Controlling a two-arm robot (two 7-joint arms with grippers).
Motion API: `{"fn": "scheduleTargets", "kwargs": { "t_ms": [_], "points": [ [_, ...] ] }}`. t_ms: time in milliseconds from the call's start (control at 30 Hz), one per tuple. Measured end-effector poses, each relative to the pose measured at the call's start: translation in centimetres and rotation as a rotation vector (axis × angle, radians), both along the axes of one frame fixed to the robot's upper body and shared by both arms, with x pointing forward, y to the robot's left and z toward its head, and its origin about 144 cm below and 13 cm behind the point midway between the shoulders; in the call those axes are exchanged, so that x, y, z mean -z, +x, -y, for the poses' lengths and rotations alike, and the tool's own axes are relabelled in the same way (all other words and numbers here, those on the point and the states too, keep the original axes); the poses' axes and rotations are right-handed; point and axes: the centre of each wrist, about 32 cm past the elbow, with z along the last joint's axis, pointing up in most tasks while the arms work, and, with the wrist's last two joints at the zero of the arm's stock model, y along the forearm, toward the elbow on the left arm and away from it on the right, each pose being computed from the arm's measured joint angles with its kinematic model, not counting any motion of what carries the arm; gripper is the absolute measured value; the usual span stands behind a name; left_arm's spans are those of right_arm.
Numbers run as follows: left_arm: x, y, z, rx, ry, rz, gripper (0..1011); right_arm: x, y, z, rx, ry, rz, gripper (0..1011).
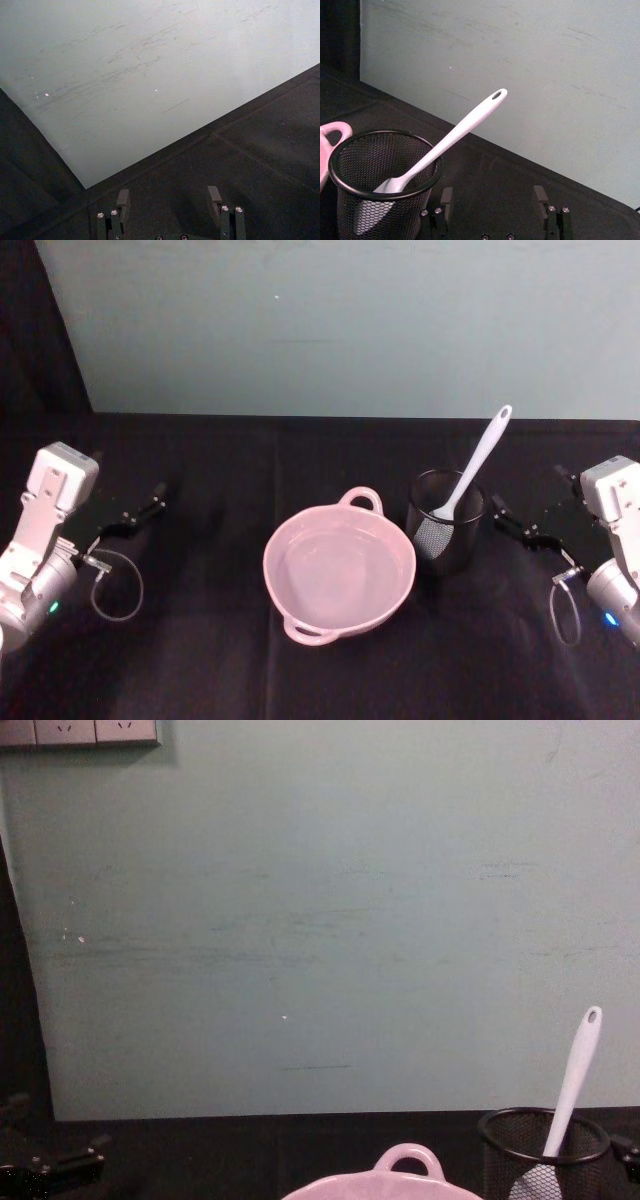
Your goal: Use the one hand to pick up the spoon and stir the clear water in the bowl.
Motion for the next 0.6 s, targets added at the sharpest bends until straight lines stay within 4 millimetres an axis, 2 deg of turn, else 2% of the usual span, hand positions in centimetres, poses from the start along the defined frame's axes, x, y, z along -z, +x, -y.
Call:
{"fn": "scheduleTargets", "kwargs": {
  "t_ms": [600],
  "points": [
    [0.00,0.00,0.00,0.000,0.000,0.000,1005,0.00,0.00,0.00,0.000,0.000,0.000,1004]
  ]
}}
